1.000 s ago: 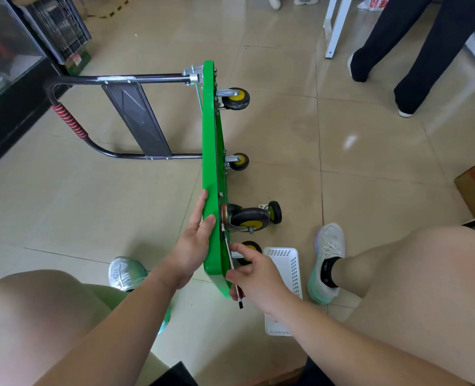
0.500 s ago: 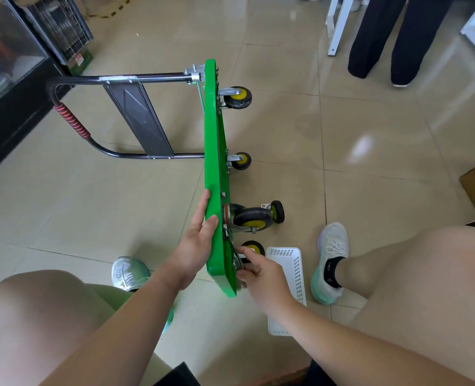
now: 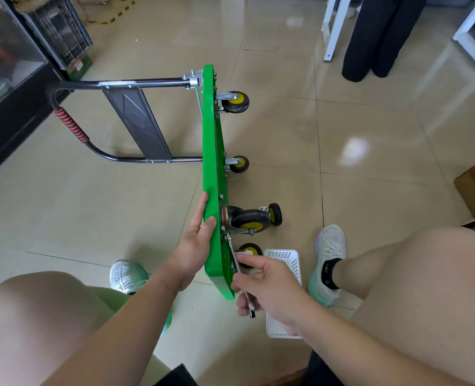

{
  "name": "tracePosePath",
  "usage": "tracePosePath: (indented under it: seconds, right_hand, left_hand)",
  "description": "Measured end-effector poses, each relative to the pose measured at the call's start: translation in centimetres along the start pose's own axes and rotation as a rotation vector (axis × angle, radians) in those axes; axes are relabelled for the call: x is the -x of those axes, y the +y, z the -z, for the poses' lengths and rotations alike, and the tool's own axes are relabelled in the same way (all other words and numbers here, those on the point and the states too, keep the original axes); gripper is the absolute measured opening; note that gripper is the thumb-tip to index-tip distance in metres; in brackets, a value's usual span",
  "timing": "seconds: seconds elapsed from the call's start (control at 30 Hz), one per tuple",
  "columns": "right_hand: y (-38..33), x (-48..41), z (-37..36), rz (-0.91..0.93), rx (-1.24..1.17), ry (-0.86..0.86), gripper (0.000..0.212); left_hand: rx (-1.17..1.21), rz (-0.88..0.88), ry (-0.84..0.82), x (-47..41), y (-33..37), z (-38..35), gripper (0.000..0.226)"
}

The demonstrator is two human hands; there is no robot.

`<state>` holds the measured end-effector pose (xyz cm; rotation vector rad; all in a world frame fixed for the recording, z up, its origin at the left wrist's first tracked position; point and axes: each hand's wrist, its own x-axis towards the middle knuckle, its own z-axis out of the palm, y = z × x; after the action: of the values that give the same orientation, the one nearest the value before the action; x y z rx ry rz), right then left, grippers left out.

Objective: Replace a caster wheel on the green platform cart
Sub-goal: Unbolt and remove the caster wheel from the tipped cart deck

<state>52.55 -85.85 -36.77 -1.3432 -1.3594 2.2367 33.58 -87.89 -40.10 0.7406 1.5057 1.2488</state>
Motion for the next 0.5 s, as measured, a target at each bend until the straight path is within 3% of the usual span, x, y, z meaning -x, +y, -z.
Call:
tracePosePath:
  seconds: [0.5]
  right_hand:
    - [-1.1, -1.9, -0.5, -0.032, 0.010, -0.028, 0.049]
  left_hand:
    - [-0.031, 0.004, 0.007, 0.3, 0.4, -0.1, 0.052]
